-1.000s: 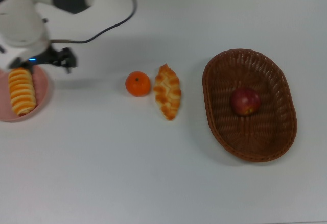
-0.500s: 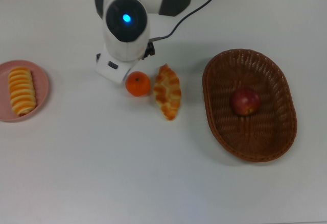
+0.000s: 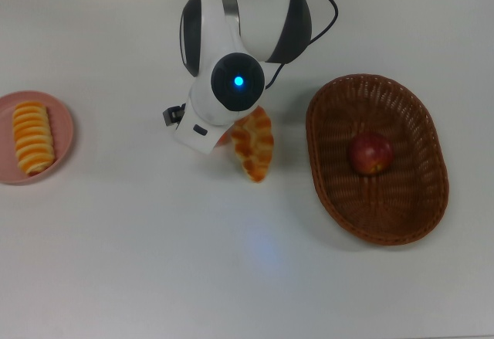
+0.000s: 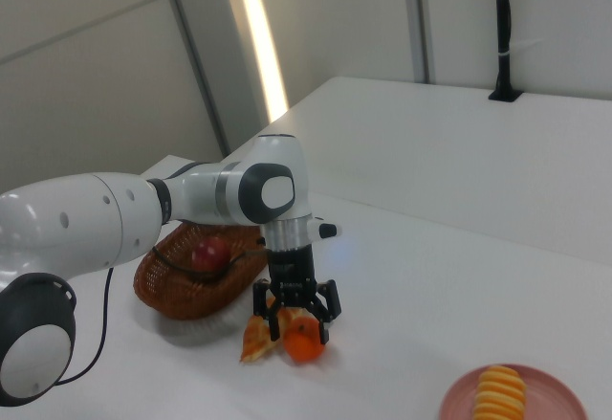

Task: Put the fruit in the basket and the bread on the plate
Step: 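Move the gripper down onto the mandarin orange and grasp it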

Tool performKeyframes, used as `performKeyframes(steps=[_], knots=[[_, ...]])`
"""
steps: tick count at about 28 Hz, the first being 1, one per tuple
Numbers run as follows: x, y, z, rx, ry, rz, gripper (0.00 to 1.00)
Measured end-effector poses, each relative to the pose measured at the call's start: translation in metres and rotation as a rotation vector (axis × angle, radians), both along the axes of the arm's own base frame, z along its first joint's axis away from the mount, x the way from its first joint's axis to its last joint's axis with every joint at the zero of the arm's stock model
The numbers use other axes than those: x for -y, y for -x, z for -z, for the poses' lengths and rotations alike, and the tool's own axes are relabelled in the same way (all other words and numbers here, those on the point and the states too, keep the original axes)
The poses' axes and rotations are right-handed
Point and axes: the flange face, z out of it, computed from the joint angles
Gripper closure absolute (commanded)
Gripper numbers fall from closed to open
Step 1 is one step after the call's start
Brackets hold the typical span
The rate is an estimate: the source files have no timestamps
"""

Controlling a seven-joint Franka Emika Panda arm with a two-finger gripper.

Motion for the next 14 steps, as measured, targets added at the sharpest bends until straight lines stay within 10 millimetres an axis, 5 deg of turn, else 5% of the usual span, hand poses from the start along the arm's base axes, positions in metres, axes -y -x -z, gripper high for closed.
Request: performKeyframes(steps=[14], knots=[[-0.0039,-0.0087,0.0074,0.064,0.012,0.027,0.0]])
